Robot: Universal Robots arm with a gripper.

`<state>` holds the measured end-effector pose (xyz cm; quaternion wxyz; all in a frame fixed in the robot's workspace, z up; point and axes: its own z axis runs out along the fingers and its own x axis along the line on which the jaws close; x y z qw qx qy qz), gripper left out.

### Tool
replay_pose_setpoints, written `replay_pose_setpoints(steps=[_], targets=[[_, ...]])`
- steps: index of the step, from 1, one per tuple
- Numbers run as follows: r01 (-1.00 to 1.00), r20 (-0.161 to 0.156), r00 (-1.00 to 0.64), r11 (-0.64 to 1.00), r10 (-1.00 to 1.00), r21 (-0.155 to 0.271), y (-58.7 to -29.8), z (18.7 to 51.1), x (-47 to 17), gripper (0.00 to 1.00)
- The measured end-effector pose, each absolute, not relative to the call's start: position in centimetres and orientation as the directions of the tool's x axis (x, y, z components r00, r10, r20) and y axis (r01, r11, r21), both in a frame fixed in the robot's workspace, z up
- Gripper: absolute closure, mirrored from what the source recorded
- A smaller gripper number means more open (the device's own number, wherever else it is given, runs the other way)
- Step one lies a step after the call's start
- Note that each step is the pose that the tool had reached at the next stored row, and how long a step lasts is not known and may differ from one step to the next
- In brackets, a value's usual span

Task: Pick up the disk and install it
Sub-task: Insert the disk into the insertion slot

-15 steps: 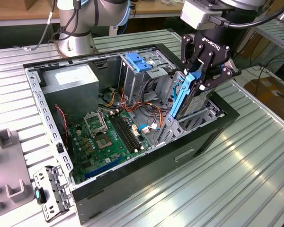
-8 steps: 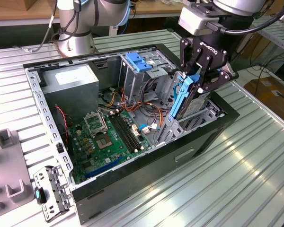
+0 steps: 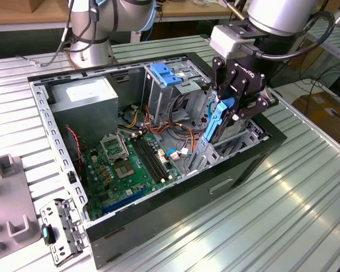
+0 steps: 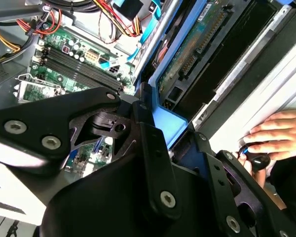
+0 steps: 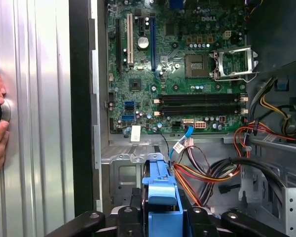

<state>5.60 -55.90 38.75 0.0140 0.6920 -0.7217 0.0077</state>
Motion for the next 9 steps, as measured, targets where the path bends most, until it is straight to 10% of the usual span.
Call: replay_pose_setpoints(steps=[9], targets=[[-0.999,0.025,-0.042,0.042,-0.999,0.009,-56.0,36.9,5.6,0.63]])
